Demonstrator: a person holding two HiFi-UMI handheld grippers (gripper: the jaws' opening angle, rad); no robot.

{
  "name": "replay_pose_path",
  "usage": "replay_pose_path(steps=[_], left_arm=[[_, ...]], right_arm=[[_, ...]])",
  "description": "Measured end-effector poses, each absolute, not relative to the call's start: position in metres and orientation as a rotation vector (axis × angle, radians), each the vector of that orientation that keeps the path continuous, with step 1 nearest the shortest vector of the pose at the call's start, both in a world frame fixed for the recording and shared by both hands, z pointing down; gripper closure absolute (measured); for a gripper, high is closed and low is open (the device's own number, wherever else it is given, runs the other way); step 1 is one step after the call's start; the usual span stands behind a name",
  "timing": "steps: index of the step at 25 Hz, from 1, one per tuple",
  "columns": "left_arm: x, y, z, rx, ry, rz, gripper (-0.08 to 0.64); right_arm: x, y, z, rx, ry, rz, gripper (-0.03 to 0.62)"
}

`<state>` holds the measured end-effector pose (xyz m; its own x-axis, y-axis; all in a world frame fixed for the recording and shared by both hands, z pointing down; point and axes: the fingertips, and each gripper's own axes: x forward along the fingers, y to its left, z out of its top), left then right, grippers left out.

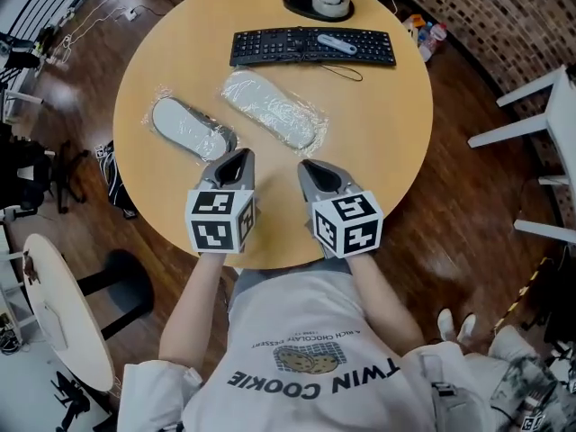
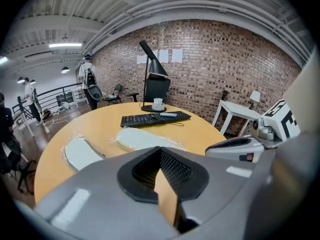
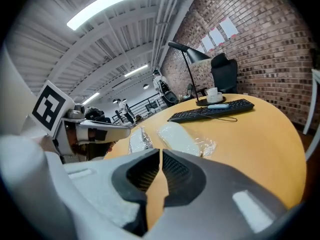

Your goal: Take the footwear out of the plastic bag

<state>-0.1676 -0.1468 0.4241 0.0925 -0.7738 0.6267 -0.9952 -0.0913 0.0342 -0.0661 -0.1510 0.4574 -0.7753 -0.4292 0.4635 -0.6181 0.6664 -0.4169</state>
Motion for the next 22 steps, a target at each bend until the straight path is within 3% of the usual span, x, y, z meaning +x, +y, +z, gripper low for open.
replay_pose_path(steps=[12, 22], left_arm=[[-0.276, -0.238, 0.465, 1.943, -1.618, 0.795, 0.56], [-0.32, -0.292, 0.504, 1.994, -1.502, 0.929, 0.56]], right_arm=[[-0.088, -0.198, 0.492, 1.074, -2.397, 0.928, 0.583], [-0.091, -0.214, 0.511, 1.19, -2.3, 0.975, 0.581]])
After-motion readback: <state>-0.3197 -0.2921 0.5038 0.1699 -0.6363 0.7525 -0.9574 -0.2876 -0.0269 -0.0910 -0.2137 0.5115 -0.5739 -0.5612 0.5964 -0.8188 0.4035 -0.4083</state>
